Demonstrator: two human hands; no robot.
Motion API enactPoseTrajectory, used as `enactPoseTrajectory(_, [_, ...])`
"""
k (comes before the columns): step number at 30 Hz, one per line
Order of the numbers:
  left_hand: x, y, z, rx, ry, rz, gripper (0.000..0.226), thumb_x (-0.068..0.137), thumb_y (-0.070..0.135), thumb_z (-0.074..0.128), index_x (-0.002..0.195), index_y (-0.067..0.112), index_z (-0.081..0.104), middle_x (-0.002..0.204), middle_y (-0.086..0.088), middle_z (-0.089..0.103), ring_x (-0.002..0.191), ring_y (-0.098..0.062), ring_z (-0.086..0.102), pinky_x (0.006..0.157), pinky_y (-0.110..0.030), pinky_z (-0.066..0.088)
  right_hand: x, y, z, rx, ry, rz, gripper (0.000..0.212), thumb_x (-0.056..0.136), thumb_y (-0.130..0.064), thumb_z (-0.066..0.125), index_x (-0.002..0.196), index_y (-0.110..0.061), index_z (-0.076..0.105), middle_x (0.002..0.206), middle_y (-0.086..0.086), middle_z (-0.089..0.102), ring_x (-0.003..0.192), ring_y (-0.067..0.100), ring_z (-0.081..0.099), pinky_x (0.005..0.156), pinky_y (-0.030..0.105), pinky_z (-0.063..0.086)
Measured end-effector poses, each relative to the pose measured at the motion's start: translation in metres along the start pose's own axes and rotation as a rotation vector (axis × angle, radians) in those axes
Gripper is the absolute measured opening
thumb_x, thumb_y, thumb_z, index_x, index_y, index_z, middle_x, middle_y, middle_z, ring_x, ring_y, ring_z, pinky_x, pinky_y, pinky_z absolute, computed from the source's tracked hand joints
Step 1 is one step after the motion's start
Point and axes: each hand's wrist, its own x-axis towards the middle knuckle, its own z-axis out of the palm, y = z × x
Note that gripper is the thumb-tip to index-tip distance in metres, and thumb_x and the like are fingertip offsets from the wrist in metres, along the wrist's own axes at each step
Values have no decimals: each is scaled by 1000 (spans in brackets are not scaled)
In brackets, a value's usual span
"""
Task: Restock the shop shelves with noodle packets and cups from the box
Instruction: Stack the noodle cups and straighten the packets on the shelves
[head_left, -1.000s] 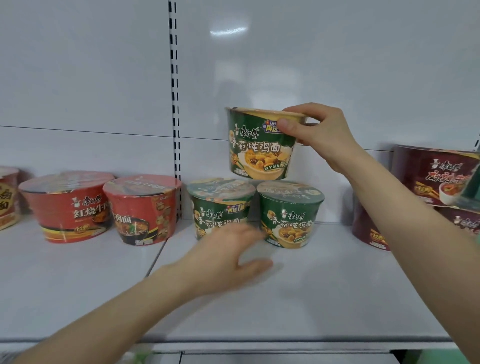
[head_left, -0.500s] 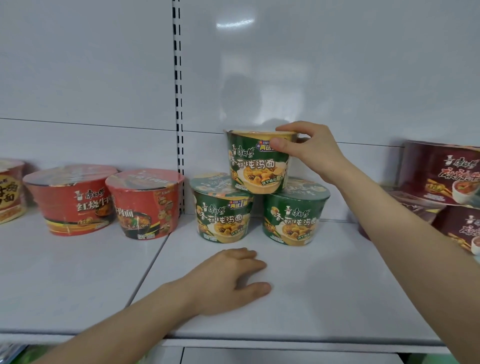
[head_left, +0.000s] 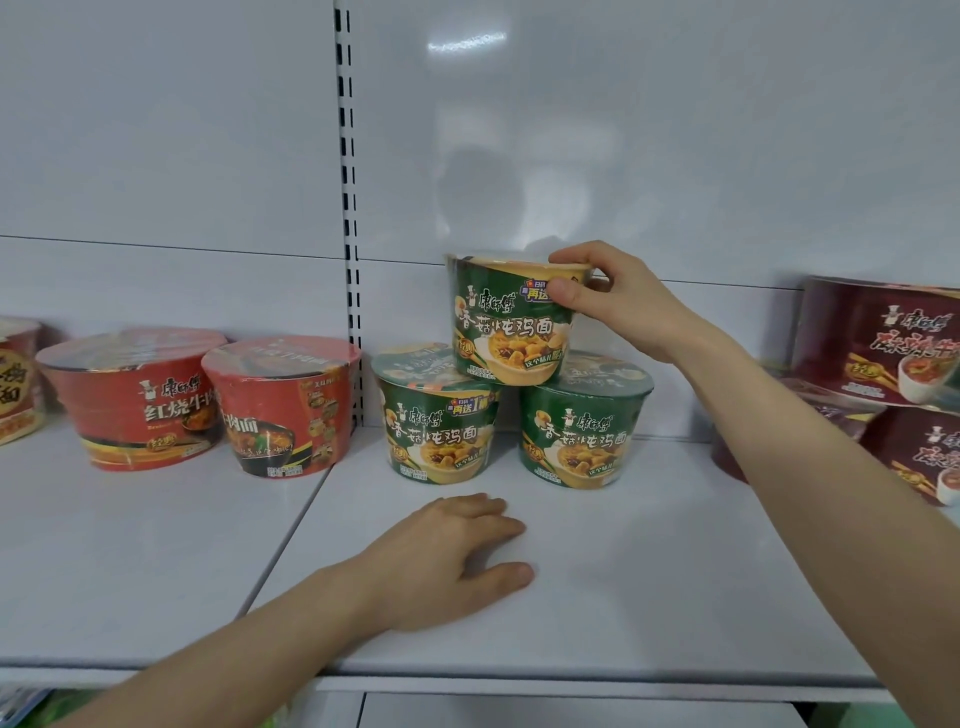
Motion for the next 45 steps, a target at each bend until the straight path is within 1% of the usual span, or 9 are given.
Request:
enactPoseTrajectory(9, [1,-2,1,10,-11,-11,54,90,52,44,139,31,39,152,7,28,139,-2,21,103,-6,11,0,2,-1,-31,-23,5,23,86,-27,60,107,-27,51,107,-4,53,105,16,55,81,19,48])
enactPoseTrajectory(16, [0,-2,1,5,-19,-15,56,89,55,44,139,31,39,152,7,28,140,-3,21,109,-11,14,-4,-9,-6,-195,-53,15,40,87,-36,59,124,-23,49,122,-11,43,119,3,37,90,16,33])
enactPoseTrajectory(20, [-2,2,-3,68,-12,5,89,69,77,17,136,27,46,147,5,37,136,-3,30,110,-13,21,-12,-18,-7,-196,299,-141,27,87,-33,60,111,-20,62,130,-6,50,116,0,45,99,20,33])
enactPoseTrajectory(23, [-3,1,-3,199,48,64,99,69,81,-1,115,17,59,122,0,59,113,-14,52,95,-31,43,-25,-31,0,-206,456,-310,8,90,-23,57,87,-21,64,94,-9,66,85,-11,54,84,9,40])
enactPoseTrajectory(25, [-3,0,-4,291,108,118,92,77,77,-1,103,15,61,104,0,64,97,-19,58,81,-33,49,-31,-41,10,-227,418,-356,11,90,-20,56,84,-19,65,80,-16,60,78,-10,54,80,10,41])
enactPoseTrajectory(32, [-21,1,-22,382,248,138,49,87,49,35,80,14,69,74,0,69,65,-21,65,51,-26,52,-33,-64,54,-282,205,-421,15,89,-17,57,86,-9,69,75,-18,56,73,-1,52,73,8,38])
enactPoseTrajectory(37, [-53,-25,-46,454,286,109,42,85,46,38,75,20,70,68,6,68,59,-13,64,45,-21,48,-20,-77,97,-293,113,-452,14,90,-19,57,86,-11,69,74,-22,56,75,-11,52,71,3,35])
enactPoseTrajectory(41, [-90,-61,-65,462,276,66,44,86,47,37,77,19,70,69,5,69,59,-14,65,45,-22,50,-9,-92,141,-327,33,-459,15,90,-19,56,89,-11,68,83,-10,61,86,0,52,78,9,37])
enactPoseTrajectory(45, [-127,-106,-83,465,250,60,48,85,48,34,80,17,70,72,2,69,62,-17,64,48,-27,51,0,-109,188,-379,11,-435,15,90,-19,55,91,-10,68,82,-15,57,83,0,49,75,2,33])
